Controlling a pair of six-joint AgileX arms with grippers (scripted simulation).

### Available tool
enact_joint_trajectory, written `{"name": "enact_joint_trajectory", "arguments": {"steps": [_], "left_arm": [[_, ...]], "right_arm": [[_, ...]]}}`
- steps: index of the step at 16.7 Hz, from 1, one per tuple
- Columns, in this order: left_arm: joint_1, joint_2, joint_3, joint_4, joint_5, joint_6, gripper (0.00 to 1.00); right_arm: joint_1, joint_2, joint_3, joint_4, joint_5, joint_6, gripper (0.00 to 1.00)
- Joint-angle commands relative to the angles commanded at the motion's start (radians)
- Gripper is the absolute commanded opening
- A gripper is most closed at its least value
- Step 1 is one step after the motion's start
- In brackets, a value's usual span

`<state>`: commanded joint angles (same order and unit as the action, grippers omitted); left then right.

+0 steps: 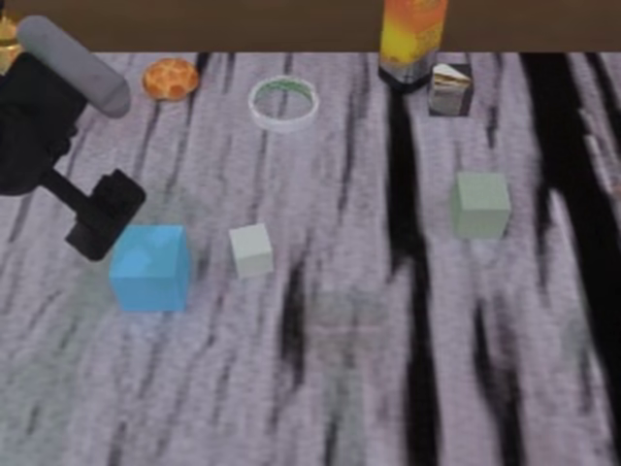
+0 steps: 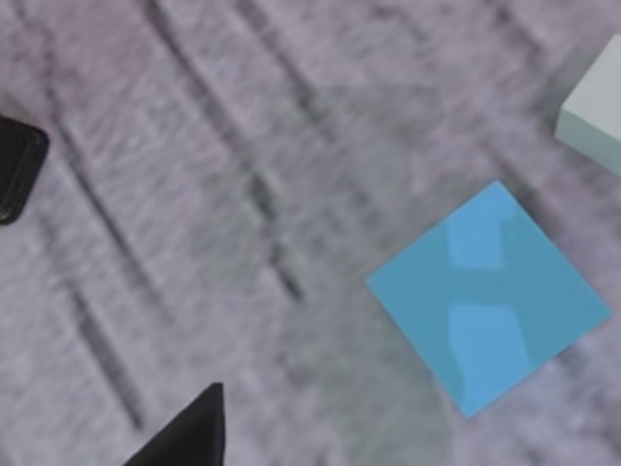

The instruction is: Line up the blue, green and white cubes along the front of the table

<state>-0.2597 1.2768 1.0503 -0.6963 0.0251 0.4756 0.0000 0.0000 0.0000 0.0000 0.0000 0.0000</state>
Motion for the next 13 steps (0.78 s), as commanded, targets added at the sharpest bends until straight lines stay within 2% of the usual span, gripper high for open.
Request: {"name": "enact_joint_trajectory", "arguments": {"steps": [7,13], "left_arm": [[-0.132,0.664,0.55,-0.323,-0.008,0.236,1.0],[-0.2,1.005,0.854,-0.478,-0.018,0.354,1.0]], "right_arm": [[0.0,0.0,0.0,0.0,0.0,0.0,1.0],[0.0,0.0,0.0,0.0,0.0,0.0,1.0]]}}
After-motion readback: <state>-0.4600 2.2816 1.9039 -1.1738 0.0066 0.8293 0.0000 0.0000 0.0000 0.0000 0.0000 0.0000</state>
